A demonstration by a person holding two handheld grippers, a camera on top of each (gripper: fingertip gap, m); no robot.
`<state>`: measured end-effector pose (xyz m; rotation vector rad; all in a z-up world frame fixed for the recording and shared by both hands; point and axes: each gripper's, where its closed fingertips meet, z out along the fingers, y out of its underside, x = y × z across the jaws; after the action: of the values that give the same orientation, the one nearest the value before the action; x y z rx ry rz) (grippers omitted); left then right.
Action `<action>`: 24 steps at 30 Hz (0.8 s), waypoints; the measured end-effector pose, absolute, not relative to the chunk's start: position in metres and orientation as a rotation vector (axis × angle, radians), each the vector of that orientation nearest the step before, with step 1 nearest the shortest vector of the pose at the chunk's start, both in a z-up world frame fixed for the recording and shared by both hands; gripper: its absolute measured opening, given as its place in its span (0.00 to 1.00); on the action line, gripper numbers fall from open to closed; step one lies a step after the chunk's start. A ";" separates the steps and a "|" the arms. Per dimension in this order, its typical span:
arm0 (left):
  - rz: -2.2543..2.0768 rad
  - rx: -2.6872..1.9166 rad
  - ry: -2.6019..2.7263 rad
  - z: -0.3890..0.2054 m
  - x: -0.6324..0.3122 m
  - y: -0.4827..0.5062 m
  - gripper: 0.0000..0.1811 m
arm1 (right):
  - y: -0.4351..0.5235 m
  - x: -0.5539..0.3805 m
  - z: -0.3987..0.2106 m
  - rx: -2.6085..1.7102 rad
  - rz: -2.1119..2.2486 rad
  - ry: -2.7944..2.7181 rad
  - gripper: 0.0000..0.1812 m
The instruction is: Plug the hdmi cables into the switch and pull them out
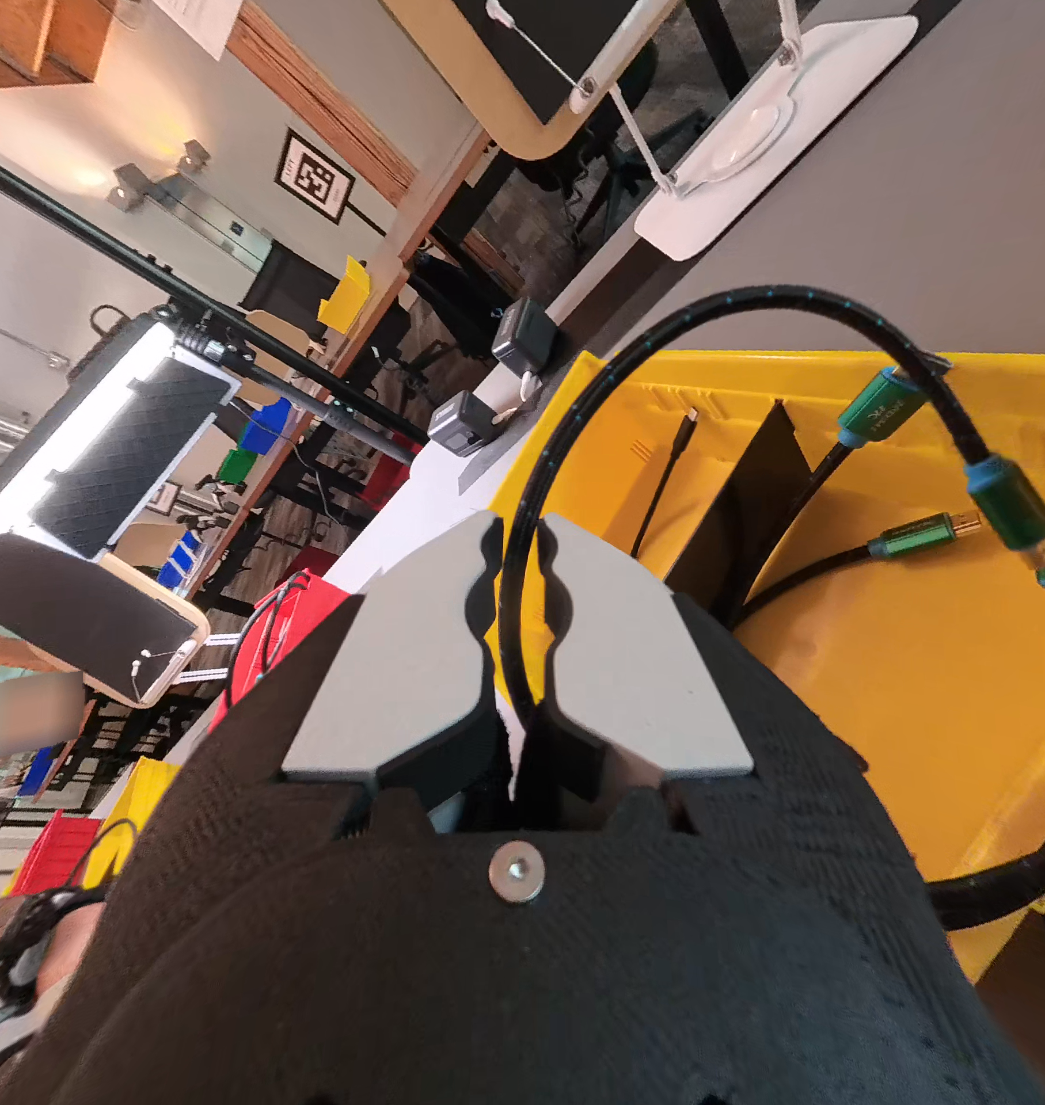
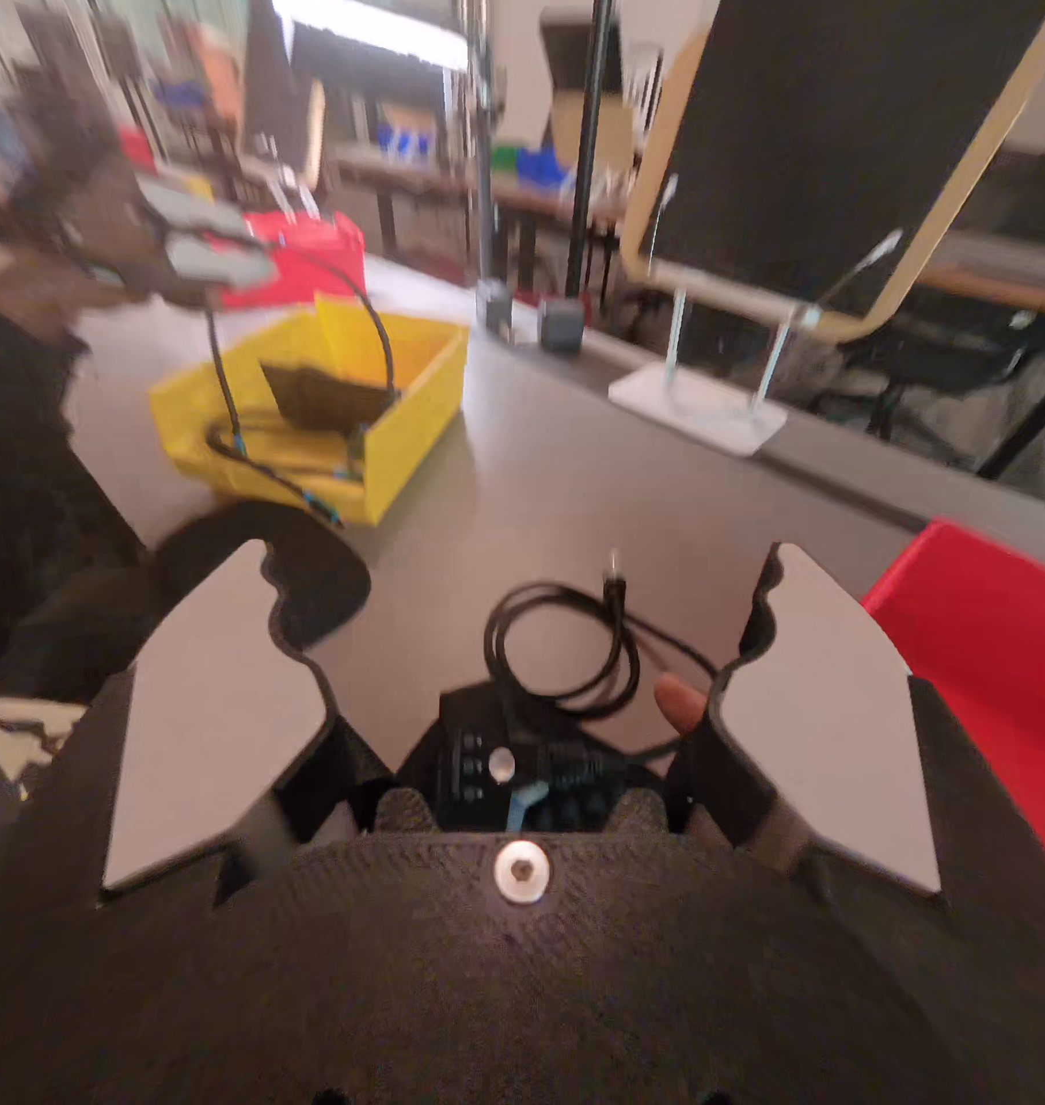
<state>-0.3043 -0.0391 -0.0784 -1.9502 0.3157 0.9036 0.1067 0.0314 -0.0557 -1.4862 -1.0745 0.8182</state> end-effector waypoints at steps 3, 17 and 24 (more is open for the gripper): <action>0.894 -1.987 0.302 -0.086 -0.309 -0.038 0.20 | 0.025 0.111 -0.020 -1.369 0.893 -1.003 0.79; 0.568 -2.173 0.776 -0.163 -0.189 -0.098 0.36 | 0.020 0.159 0.076 -0.939 1.040 -0.701 0.77; 0.788 -2.473 0.622 -0.245 -0.247 -0.121 0.25 | 0.022 0.178 0.079 -0.906 0.994 -0.710 0.64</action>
<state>-0.2468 -0.1206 -0.2446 -2.4726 0.6215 0.7884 0.1784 0.0224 0.0786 -0.9056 -0.7102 0.9936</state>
